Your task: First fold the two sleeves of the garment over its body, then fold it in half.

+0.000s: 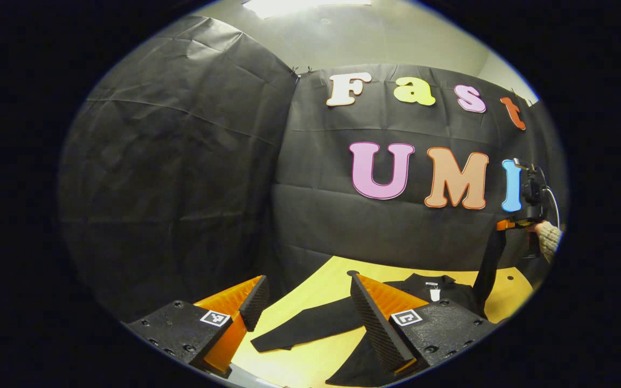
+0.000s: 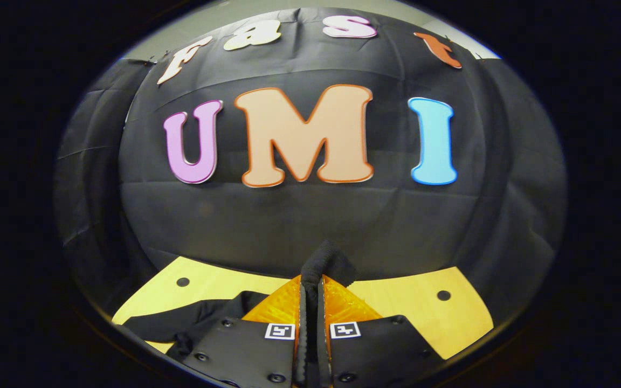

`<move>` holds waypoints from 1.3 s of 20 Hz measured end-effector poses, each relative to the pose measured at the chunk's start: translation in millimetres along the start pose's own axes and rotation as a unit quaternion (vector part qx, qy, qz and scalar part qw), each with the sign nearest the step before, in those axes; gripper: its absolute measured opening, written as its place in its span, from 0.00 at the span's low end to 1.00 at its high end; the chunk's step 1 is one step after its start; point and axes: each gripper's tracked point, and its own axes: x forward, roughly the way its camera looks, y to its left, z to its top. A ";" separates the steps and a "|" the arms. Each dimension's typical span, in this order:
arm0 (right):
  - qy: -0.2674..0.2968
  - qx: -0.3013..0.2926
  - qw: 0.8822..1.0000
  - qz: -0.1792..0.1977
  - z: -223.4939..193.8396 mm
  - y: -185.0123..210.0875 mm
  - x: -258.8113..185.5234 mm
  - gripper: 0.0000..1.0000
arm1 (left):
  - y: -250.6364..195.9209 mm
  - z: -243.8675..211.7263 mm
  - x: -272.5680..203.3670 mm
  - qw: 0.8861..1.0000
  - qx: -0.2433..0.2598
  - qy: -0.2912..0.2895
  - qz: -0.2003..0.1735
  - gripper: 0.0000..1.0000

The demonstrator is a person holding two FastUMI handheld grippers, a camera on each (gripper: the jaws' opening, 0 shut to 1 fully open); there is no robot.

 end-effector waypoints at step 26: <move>0.172 -0.056 0.965 0.189 -188.0 254.7 86.2 0.32 | 14.6 -22.0 1.8 0.999 0.017 0.040 0.002 0.92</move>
